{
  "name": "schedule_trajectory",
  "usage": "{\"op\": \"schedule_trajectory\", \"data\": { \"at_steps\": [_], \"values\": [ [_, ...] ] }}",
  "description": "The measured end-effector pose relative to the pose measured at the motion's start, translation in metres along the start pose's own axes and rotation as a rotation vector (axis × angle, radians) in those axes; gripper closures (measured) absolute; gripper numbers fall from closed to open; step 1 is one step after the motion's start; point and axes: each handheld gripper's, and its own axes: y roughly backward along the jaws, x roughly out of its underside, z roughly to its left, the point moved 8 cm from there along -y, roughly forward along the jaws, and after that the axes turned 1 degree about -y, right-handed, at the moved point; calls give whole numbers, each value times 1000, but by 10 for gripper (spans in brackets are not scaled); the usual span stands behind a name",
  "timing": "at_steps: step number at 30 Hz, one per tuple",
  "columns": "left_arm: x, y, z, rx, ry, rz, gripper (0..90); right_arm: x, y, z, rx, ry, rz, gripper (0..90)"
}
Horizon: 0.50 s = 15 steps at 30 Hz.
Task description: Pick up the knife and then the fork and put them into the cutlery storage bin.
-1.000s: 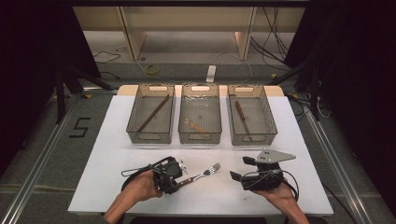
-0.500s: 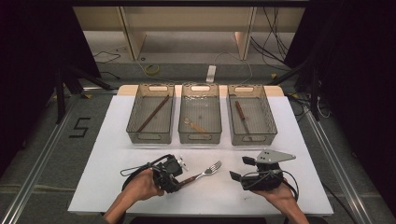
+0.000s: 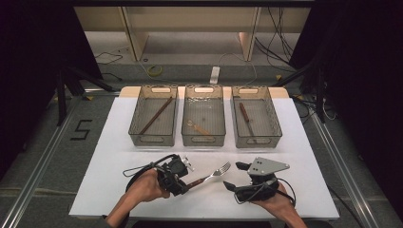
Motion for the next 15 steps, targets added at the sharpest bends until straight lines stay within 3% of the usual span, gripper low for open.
{"op": "schedule_trajectory", "data": {
  "at_steps": [12, 15],
  "values": [
    [-18, 3, -15, 35, -52, 5, 751, -1, -18, 27, -11, 204, 59, 248],
    [-20, 3, -19, 46, -60, 9, 751, 1, -23, 31, 12, 264, 83, 255]
  ]
}}
